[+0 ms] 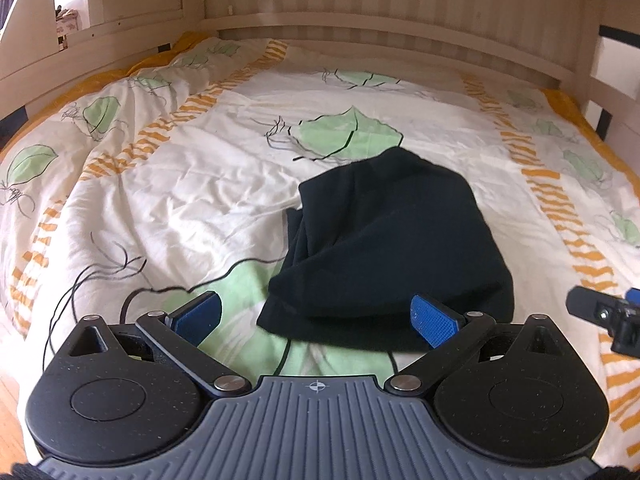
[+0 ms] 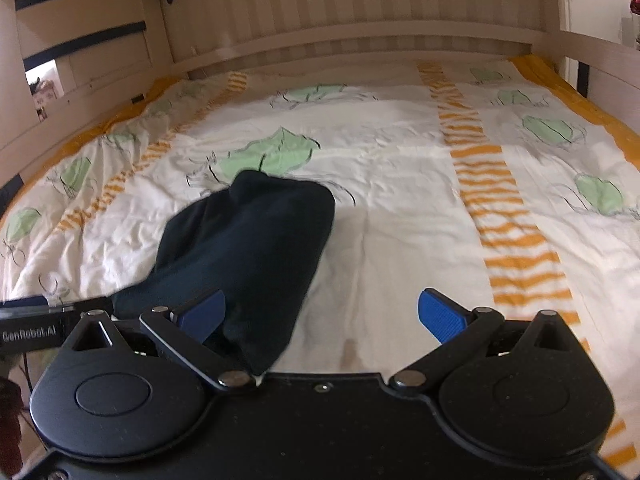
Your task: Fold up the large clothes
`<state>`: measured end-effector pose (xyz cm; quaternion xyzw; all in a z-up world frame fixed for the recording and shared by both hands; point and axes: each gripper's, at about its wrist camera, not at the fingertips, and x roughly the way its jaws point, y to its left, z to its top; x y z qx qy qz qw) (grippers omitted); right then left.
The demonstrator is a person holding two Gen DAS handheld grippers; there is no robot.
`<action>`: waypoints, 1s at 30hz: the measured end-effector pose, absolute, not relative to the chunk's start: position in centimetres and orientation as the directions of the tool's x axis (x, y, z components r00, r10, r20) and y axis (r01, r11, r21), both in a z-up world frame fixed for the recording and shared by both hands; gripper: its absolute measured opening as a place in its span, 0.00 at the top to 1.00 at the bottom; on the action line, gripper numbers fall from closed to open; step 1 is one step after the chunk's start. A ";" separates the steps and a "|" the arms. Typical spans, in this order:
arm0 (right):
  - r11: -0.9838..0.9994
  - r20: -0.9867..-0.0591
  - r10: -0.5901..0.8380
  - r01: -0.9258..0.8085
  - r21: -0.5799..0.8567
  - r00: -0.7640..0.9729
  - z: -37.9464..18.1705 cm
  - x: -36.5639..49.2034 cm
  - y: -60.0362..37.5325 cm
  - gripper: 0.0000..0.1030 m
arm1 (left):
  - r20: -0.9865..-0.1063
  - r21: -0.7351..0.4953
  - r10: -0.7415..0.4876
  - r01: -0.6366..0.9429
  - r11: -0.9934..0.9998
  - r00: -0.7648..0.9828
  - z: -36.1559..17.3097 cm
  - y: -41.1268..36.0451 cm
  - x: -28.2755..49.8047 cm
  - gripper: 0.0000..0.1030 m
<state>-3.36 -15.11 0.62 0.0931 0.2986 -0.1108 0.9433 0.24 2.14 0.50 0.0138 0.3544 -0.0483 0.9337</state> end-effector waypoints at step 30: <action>0.943 -0.666 -0.139 0.302 0.136 0.733 -0.7 -6.5 -14.0 0.01 | -0.718 0.010 -0.088 0.137 0.990 0.690 -0.9 1.9 -2.2 0.01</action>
